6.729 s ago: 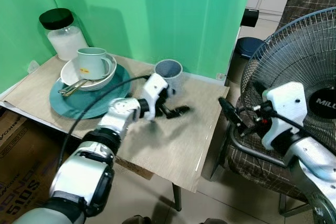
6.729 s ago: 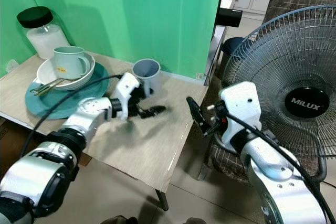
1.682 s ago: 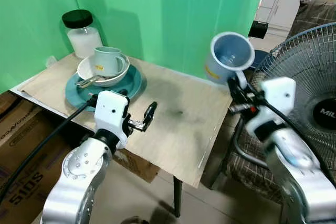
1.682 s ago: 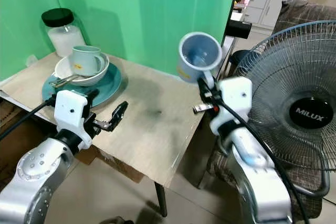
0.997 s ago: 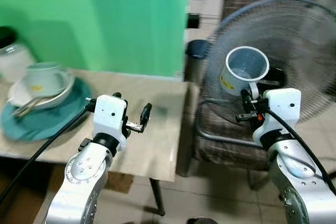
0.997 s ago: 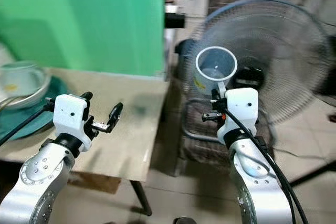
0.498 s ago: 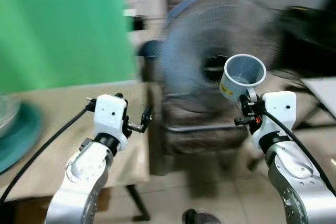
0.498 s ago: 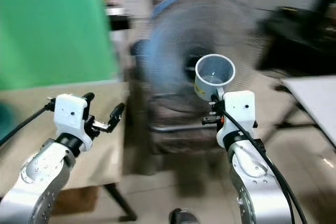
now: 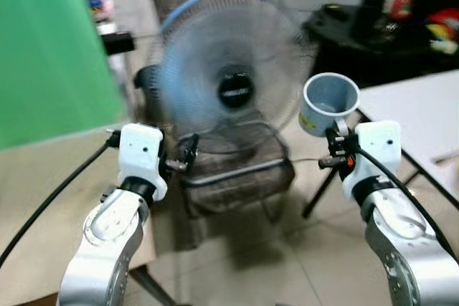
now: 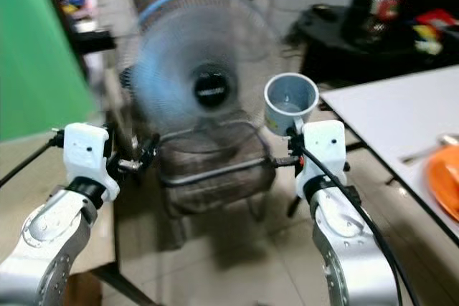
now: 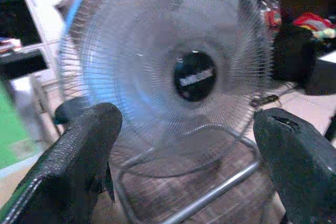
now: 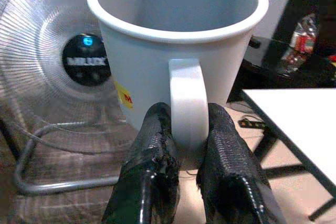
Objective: Setting the table
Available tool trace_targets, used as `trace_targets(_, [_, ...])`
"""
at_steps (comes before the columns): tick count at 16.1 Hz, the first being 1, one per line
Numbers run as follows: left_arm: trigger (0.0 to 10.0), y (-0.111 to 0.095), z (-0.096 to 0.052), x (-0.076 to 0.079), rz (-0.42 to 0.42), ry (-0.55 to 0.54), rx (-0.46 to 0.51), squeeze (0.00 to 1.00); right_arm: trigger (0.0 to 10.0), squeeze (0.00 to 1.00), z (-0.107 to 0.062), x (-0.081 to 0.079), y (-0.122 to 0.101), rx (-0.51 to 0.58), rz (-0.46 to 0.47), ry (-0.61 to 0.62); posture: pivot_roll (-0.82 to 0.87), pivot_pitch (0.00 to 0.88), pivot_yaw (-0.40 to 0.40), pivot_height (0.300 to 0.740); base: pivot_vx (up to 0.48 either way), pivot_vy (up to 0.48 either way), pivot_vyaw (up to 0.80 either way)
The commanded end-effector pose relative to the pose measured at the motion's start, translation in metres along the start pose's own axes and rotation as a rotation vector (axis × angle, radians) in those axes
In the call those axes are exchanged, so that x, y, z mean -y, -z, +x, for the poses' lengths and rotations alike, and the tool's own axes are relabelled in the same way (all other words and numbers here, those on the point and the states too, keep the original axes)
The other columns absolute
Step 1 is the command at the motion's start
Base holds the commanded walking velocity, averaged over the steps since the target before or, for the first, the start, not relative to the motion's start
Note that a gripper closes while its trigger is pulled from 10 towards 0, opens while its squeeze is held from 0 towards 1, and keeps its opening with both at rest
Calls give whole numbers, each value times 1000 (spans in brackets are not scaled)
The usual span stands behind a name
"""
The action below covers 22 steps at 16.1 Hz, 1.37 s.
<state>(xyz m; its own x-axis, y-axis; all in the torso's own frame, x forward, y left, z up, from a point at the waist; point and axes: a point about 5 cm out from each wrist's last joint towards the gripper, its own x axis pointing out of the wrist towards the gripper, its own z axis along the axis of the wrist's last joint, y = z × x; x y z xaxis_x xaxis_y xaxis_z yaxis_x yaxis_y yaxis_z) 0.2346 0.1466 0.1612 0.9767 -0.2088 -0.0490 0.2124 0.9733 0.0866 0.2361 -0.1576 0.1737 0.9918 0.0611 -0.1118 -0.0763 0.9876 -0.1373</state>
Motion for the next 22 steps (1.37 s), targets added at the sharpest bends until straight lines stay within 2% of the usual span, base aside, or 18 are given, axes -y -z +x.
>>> trace_targets(1, [10000,-3,2,1,1,15,11,0,10000,0,0,4,-2,5,-12,20,-11,0,22,740,0,0,-800])
trace_targets(12, [10000,-20,13,-4,-1,39,73,0,10000,0,5,7,-27,104,-1,53,-21,0,26,740,297,0,-774])
trace_targets(22, [10000,-24,16,-8,12,64,85,0,10000,0,7,6,-33,124,16,59,-19,0,33,740,340,0,0])
